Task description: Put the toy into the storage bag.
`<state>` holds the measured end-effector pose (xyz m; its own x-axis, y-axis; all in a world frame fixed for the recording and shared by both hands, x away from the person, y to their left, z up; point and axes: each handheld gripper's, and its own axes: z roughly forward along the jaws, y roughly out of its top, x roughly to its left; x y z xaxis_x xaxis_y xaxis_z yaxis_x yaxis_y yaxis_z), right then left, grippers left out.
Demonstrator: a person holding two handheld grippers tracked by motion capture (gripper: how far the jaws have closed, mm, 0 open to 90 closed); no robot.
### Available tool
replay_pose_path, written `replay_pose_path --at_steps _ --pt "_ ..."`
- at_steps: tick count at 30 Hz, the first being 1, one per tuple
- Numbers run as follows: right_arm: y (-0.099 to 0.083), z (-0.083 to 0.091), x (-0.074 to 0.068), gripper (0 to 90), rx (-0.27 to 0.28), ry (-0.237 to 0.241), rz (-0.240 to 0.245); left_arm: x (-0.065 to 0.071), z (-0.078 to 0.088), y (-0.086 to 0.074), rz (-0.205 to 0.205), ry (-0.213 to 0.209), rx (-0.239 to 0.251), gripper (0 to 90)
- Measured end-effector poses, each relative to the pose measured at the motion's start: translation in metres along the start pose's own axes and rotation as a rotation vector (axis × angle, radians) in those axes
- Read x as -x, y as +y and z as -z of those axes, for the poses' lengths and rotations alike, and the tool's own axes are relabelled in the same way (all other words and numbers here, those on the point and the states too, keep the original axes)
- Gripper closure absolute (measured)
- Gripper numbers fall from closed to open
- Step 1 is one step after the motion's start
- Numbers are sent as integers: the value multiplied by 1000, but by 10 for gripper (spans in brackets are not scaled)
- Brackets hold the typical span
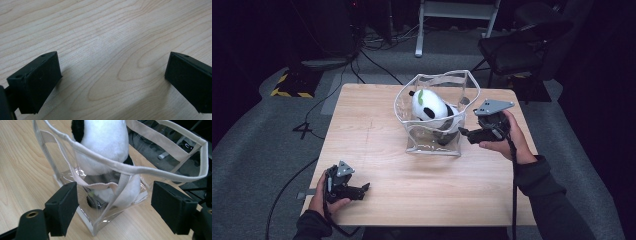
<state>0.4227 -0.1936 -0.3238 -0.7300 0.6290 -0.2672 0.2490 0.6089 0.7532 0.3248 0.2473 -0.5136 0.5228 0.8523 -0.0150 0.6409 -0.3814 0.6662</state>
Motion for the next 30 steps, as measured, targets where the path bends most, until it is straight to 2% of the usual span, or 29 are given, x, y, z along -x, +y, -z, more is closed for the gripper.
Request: replay_pose_path --at_steps 15,30 --pt "-17 12 -5 218 6 6 13 0 0 0 0 0 0 5" --pt "-39 16 -8 219 -11 15 21 0 0 0 2 0 2 5"
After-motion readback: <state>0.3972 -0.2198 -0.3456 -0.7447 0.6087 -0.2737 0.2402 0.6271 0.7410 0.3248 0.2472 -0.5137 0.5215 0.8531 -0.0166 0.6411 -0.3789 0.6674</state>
